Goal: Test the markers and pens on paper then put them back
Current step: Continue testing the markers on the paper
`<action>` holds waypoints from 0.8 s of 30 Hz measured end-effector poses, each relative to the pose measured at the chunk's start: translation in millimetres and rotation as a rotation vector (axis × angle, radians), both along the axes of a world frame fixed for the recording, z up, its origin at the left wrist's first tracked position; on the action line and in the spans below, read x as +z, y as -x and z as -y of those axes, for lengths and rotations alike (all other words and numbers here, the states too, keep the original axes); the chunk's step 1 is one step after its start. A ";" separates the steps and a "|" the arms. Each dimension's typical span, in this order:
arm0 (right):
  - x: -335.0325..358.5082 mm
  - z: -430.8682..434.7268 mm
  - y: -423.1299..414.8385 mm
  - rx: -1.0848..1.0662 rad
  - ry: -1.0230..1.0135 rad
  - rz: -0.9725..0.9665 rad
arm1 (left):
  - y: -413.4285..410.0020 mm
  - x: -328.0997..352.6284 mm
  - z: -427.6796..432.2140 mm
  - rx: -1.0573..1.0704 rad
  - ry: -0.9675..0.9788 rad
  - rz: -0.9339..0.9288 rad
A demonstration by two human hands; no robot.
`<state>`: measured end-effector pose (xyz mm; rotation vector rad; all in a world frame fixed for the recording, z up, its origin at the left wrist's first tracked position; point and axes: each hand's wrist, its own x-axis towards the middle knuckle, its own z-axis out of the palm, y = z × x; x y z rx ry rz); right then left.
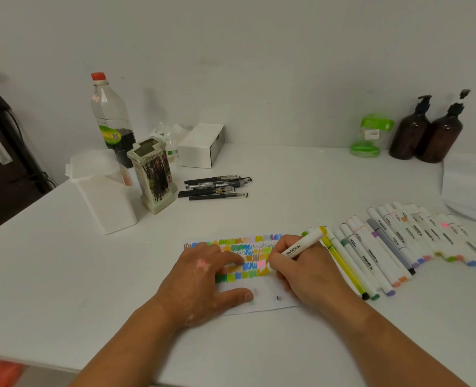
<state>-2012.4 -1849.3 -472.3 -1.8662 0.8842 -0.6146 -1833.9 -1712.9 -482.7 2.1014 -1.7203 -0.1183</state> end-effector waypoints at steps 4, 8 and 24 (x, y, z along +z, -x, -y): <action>0.4 0.2 -0.1 -0.022 0.020 0.006 | 0.2 -0.7 0.0 0.006 0.000 -0.008; 0.2 1.0 -0.1 -0.025 0.032 -0.013 | 0.0 -0.7 -0.2 0.007 0.001 -0.011; 12.9 -1.9 -1.9 -0.064 -0.331 0.480 | -5.2 4.0 -3.4 0.128 0.216 -0.557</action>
